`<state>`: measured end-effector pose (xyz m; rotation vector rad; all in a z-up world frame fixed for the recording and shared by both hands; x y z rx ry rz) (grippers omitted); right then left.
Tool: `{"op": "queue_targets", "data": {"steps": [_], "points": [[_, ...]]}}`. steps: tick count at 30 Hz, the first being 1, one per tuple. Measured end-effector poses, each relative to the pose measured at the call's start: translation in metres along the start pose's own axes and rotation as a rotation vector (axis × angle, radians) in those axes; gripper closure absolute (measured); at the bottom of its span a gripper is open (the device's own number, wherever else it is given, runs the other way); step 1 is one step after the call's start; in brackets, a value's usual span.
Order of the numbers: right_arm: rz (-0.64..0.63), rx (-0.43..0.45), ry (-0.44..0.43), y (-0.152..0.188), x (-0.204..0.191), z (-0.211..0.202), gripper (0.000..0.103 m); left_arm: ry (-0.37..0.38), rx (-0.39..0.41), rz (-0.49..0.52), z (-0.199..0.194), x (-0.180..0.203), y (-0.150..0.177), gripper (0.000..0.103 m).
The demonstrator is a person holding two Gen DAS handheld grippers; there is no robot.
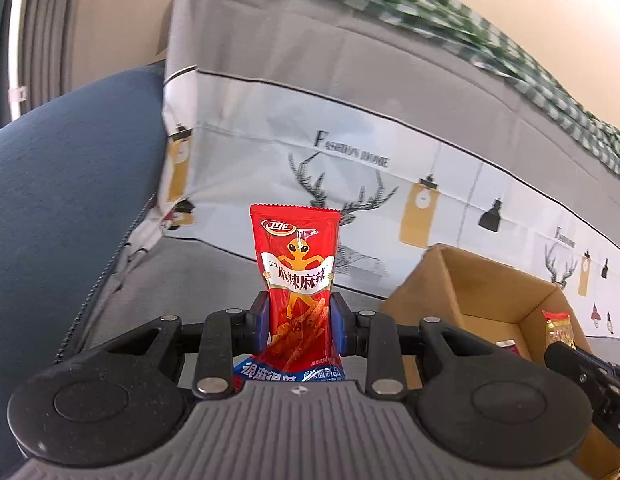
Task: Organize snacks
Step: 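Lift the red packet and gold candy and carry them over the box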
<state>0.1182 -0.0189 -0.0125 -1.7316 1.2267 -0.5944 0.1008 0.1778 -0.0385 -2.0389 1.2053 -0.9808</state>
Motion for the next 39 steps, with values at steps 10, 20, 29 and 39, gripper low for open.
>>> {"op": "queue_targets", "data": {"steps": [10,20,29,39], "points": [[0.028,0.024,0.081,0.004,0.05,-0.003,0.085,0.075,0.09,0.038,-0.009,0.042,0.003,0.07],[0.047,0.049,0.135,0.004,0.076,-0.005,0.085,0.142,0.12,0.038,-0.009,0.079,0.006,0.07],[0.046,0.056,0.164,0.007,0.088,-0.004,0.085,0.204,0.113,0.058,-0.006,0.109,0.017,0.07],[0.052,0.057,0.219,0.009,0.104,-0.005,0.085,0.265,0.117,0.097,-0.007,0.139,0.027,0.07]]}}
Point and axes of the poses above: each gripper's, at about its wrist camera, not at the fingertips, and z roughly the way its jaws point, x to its right, y to its underside, the point moved 4 cm from there along z, roughly the way its jaws point, and after that the axes turned 4 degrees about y, right-handed, at the moved point
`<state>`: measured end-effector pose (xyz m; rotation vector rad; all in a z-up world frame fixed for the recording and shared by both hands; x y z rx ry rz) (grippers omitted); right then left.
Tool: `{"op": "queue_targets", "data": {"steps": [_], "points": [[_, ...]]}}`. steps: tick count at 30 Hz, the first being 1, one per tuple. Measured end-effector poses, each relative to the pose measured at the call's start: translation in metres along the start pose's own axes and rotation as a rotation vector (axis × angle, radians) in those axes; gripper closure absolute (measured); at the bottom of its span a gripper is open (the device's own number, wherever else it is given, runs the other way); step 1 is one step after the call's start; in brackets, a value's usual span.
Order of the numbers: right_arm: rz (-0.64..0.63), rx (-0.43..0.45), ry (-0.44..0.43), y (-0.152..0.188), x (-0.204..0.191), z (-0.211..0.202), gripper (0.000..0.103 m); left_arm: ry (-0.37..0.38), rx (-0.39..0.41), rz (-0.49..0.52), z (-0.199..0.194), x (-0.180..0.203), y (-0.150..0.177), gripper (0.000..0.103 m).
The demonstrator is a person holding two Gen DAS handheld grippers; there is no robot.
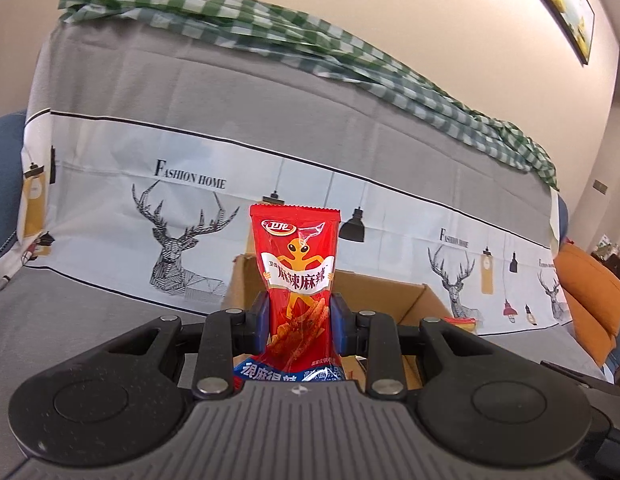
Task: Organize snacks
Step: 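Lift the red packet and gold candy and carry them over the box, then open both grippers to drop the red packet and gold candy into the box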
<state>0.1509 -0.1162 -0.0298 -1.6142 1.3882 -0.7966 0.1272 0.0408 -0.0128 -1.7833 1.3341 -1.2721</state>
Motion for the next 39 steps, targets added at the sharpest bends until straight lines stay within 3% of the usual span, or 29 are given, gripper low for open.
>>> {"op": "queue_targets", "data": {"steps": [27,32,34,35,36,39], "points": [[-0.002,0.012,0.042,-0.001,0.011,-0.001,0.085,0.062,-0.021,0.026,0.007,0.018,0.008,0.07],[-0.014,0.01,0.067,-0.001,0.011,0.0,0.085,0.131,-0.029,0.03,0.006,0.024,0.009,0.064],[-0.027,0.005,0.108,0.001,0.011,0.001,0.069,0.155,-0.018,0.038,0.004,0.027,0.009,0.054],[-0.02,0.005,0.124,0.001,0.013,0.002,0.05,0.16,-0.015,0.044,0.002,0.028,0.01,0.053],[-0.005,0.007,0.132,0.001,0.016,0.002,0.042,0.16,-0.013,0.049,0.002,0.029,0.01,0.053],[0.019,0.013,0.145,0.0,0.022,0.0,0.035,0.143,-0.021,0.063,0.002,0.029,0.011,0.053]]}}
Point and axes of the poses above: each gripper's, at about its wrist camera, not at the fingertips, and z roughly the way its jaws point, x to its right, y to its underside, the point moved 4 cm from there along z, roughly the way its jaws point, and after that the axes turned 4 degrees about y, right-handed, at the moved point
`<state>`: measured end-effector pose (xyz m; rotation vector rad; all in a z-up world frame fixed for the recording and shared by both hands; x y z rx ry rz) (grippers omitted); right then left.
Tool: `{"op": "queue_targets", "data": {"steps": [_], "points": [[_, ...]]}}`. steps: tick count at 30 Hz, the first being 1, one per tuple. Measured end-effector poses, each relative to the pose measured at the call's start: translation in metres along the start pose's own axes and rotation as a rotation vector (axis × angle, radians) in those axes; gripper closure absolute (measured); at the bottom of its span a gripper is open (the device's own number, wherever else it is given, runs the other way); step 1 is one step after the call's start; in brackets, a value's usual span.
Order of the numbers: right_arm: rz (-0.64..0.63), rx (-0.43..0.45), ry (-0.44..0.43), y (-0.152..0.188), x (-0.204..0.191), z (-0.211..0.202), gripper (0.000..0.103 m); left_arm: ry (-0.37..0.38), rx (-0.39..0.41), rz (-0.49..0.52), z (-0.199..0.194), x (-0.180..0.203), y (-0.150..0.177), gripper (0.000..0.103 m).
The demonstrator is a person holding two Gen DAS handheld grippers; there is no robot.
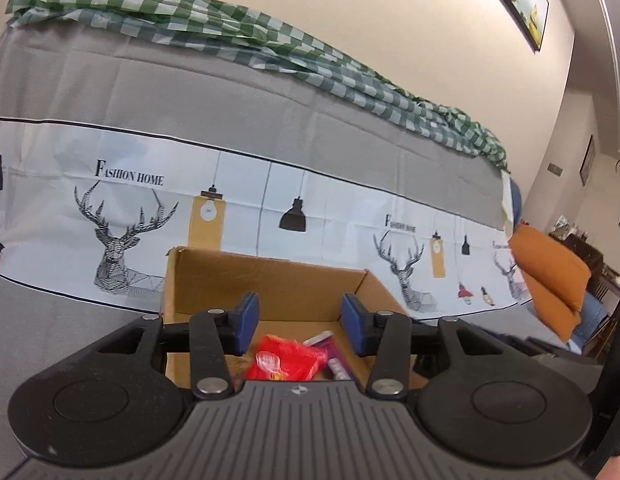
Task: Organize snacks
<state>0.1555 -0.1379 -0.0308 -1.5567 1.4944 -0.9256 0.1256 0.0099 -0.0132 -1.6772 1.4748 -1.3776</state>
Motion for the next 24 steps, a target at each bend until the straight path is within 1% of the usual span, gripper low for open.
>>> {"op": "queue_targets", "data": {"steps": [2,4,5,6,7,8,9,10,11,12,13,15,16,17,18,19,21,22,24], "points": [[0.005,0.004,0.021,0.0,0.002,0.0,0.03,-0.018,-0.015,0.007,0.001,-0.002,0.003,0.052],[0.023,0.0,0.027,0.0,0.005,0.0,0.029,-0.044,-0.031,0.014,0.002,-0.005,0.008,0.046],[0.031,0.003,0.026,0.0,0.007,0.001,0.026,-0.051,-0.038,0.015,0.003,-0.008,0.013,0.044],[0.041,0.018,0.028,0.001,0.009,0.0,0.019,-0.054,-0.045,0.015,0.002,-0.012,0.02,0.041],[0.051,0.031,0.037,0.003,0.01,0.001,0.016,-0.059,-0.051,0.012,0.002,-0.015,0.026,0.038],[0.063,0.03,0.05,0.006,0.012,0.003,0.015,-0.075,-0.067,0.011,0.002,-0.02,0.033,0.038],[0.095,0.015,0.061,0.01,0.014,0.007,0.015,-0.095,-0.099,0.009,0.003,-0.024,0.038,0.038],[0.126,0.013,0.058,0.012,0.016,0.008,0.015,-0.109,-0.12,-0.004,0.002,-0.029,0.039,0.037],[0.152,0.022,0.059,0.015,0.016,0.009,0.015,-0.105,-0.108,-0.022,-0.002,-0.034,0.04,0.035],[0.163,0.024,0.084,0.016,0.014,0.01,0.015,-0.104,-0.095,-0.025,-0.004,-0.037,0.04,0.032],[0.183,0.039,0.107,0.014,0.012,0.007,0.015,-0.113,-0.077,-0.018,-0.006,-0.041,0.04,0.032],[0.22,0.104,0.097,0.005,0.008,-0.006,0.014,-0.119,-0.012,0.0,-0.011,-0.047,0.04,0.031],[0.221,0.133,0.079,-0.003,0.005,-0.013,0.014,-0.115,0.009,0.012,-0.01,-0.047,0.041,0.03],[0.218,0.191,0.056,-0.008,0.002,-0.021,0.008,-0.103,0.006,0.021,-0.007,-0.047,0.041,0.03],[0.209,0.245,0.058,-0.014,-0.004,-0.026,0.005,-0.092,-0.005,0.026,-0.004,-0.045,0.04,0.029],[0.197,0.246,0.051,-0.019,-0.011,-0.023,0.005,-0.096,-0.017,0.031,-0.001,-0.042,0.036,0.027],[0.166,0.207,-0.008,-0.026,-0.023,-0.016,0.007,-0.126,-0.047,0.038,0.002,-0.035,0.029,0.021],[0.133,0.171,-0.014,-0.028,-0.03,-0.012,0.007,-0.148,-0.082,0.033,0.001,-0.03,0.027,0.021],[0.044,0.062,-0.048,-0.03,-0.038,-0.01,0.006,-0.177,-0.15,-0.009,-0.003,-0.026,0.025,0.018]]}}
Point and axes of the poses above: each gripper's, at about its wrist camera, not at the fingertips, and z roughly the way its jaws point, x to its right, y to its underside, the point moved 4 cm from there along z, roughly the way its jaws point, and after that the axes turned 4 degrees about y, right-handed, at the moved point
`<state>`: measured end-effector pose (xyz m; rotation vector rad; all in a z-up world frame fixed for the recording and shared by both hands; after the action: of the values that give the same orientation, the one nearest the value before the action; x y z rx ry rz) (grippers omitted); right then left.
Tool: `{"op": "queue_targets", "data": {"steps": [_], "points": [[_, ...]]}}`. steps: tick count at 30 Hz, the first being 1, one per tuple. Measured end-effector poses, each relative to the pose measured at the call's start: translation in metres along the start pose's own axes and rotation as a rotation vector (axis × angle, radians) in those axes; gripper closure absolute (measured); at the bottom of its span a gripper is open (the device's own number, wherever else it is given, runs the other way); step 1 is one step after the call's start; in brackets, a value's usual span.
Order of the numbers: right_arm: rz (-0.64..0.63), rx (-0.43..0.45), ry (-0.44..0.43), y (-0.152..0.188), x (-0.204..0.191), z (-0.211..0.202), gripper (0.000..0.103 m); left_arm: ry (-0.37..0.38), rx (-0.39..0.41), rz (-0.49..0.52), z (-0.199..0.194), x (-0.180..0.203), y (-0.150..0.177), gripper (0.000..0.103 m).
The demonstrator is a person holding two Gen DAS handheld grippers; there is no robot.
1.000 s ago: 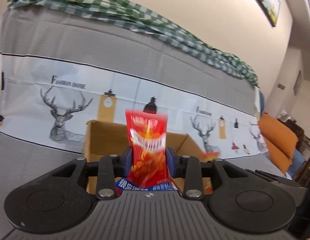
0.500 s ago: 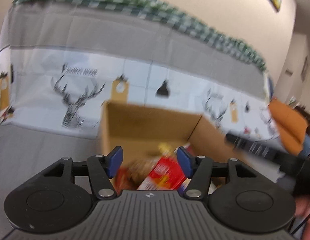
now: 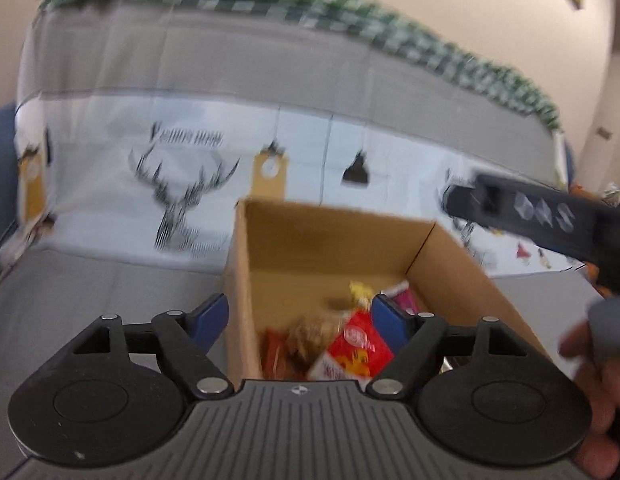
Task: Organize snacks
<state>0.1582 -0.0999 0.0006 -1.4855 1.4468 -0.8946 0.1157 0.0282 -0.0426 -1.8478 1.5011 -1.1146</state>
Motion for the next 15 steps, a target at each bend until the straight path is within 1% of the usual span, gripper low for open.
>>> {"op": "queue_targets", "data": {"steps": [2,3,4,6,8,10,11,12,15], "points": [[-0.03,-0.059,0.031,0.0,0.005,-0.008,0.005,-0.017,-0.082,-0.063,-0.009,-0.001,0.005,0.018],[-0.041,-0.1,0.024,0.0,0.008,-0.01,0.005,-0.035,-0.108,-0.086,-0.016,-0.001,0.01,0.018],[-0.048,-0.13,0.024,0.0,0.011,-0.012,0.004,-0.052,-0.121,-0.088,-0.021,-0.002,0.013,0.016],[-0.062,-0.198,0.023,0.001,0.017,-0.018,0.002,-0.072,-0.149,-0.043,-0.032,0.002,0.024,0.01],[-0.077,-0.248,-0.004,0.006,0.022,-0.023,0.001,-0.098,-0.139,-0.001,-0.041,0.004,0.032,0.01],[-0.109,-0.266,-0.023,0.008,0.022,-0.027,0.001,-0.118,-0.114,0.073,-0.046,0.008,0.039,0.01],[-0.116,-0.267,-0.031,0.008,0.022,-0.03,0.001,-0.129,-0.103,0.091,-0.049,0.008,0.041,0.01],[-0.119,-0.258,-0.042,0.009,0.023,-0.036,0.001,-0.131,-0.088,0.086,-0.053,0.008,0.041,0.01],[-0.122,-0.21,-0.066,0.011,0.025,-0.054,0.001,-0.123,-0.048,0.016,-0.07,0.004,0.044,0.009]]}}
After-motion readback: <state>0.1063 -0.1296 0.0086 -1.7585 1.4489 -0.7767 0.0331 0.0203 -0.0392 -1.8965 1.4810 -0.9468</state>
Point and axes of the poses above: each gripper's, at about its wrist camera, not at the fingertips, and z roughly the way its jaws point, x to its right, y to its underside, the point moved 4 cm from there along z, roughly the way its jaws point, and after that the axes turned 4 degrees about y, right-handed, at the moved point
